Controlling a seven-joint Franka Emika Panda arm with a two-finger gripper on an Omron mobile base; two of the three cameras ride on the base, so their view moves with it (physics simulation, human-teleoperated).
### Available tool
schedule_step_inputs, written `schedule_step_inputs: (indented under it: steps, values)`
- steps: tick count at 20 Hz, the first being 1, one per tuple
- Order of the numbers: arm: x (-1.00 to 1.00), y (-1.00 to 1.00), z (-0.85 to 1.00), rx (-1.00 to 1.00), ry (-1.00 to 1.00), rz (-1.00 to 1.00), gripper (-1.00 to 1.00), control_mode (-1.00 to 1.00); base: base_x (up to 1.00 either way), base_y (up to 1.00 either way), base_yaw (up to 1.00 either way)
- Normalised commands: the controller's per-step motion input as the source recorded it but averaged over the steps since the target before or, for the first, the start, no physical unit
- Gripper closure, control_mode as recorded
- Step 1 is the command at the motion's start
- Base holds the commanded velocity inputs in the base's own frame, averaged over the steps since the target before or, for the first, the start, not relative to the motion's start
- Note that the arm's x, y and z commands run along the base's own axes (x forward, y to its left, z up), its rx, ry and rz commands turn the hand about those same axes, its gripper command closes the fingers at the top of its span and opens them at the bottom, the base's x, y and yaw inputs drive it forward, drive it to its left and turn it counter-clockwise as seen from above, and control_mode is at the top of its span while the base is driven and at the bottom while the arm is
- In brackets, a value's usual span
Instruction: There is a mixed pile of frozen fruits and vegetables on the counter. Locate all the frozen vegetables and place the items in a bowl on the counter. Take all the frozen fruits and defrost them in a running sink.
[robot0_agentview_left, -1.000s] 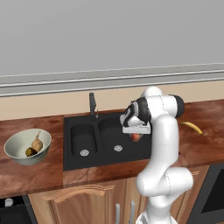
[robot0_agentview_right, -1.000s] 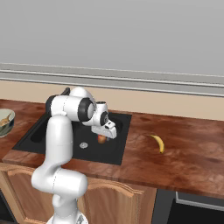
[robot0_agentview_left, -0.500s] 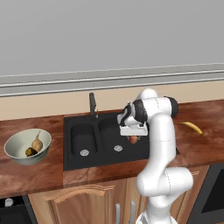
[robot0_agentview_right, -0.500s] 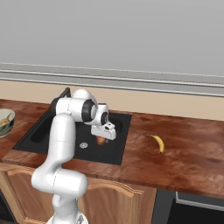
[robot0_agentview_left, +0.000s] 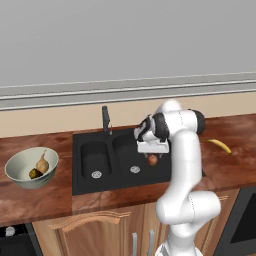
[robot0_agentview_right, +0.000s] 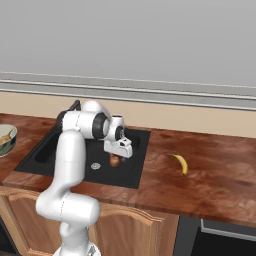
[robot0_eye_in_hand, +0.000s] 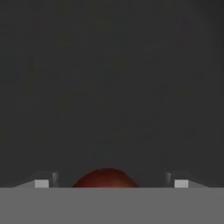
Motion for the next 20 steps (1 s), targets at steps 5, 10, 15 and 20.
schedule_step_inputs:
  steps: [5,10,15,20]
  values:
    - [0.00,0.00,0.95,0.04,0.06,0.00,-1.00,-1.00,0.00,0.00,0.00]
    - [-0.13,-0.37,0.94,0.02,0.06,0.00,-1.00,-1.00,0.00,0.00,0.00]
    - [-0.32,-0.52,0.60,0.00,0.00,0.02,-1.00,-1.00,0.00,0.00,0.00]
    - [-0.32,-0.49,0.24,0.02,0.00,0.11,-1.00,-1.00,0.00,0.00,0.00]
